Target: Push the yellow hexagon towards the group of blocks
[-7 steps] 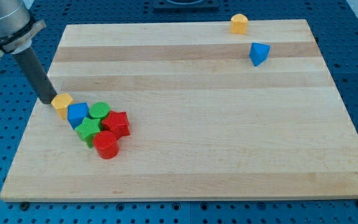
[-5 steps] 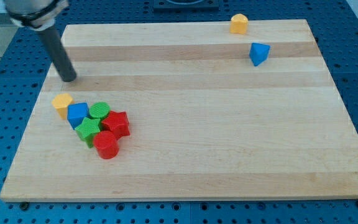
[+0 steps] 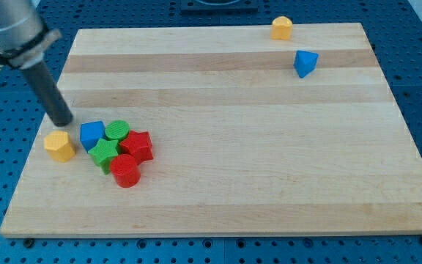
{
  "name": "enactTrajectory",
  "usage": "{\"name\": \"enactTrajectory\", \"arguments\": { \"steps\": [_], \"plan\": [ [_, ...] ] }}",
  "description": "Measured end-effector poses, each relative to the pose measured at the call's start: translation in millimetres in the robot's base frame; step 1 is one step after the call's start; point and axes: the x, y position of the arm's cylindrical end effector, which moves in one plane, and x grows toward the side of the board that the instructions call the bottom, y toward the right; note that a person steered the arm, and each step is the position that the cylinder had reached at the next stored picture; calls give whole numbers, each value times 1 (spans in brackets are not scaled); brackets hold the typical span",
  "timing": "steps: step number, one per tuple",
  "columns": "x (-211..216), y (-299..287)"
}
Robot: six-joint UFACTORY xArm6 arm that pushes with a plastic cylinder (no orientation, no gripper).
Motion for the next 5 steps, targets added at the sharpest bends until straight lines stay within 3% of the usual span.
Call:
{"name": "enactTrajectory", "arguments": {
  "steps": [2, 3, 5],
  "plan": [
    [49, -8],
    [66, 31],
    [79, 41]
  ]
}}
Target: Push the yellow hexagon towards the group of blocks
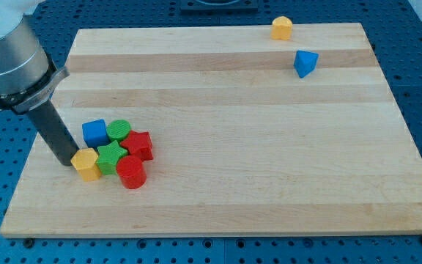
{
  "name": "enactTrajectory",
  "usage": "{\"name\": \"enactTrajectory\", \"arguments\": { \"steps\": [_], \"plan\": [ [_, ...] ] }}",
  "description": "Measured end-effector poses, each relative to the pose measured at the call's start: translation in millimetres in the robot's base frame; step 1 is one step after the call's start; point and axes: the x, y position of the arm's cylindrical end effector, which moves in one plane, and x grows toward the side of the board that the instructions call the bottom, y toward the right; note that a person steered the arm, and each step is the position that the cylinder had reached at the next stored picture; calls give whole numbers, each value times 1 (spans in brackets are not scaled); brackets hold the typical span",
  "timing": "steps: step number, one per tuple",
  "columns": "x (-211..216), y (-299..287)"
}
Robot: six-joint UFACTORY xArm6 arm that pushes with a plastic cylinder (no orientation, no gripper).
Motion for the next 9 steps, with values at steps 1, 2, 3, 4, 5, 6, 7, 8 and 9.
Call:
{"name": "enactTrajectory", "arguments": {
  "steps": [1, 2, 3, 4, 5, 6, 7, 8, 9],
  "plan": [
    [-30, -40],
    [-50, -24],
    [-59, 17],
    [-58, 24],
    [-58, 24],
    [-87, 34],
    [-118, 113],
    [-159, 226],
    [-211, 321]
  ]
}}
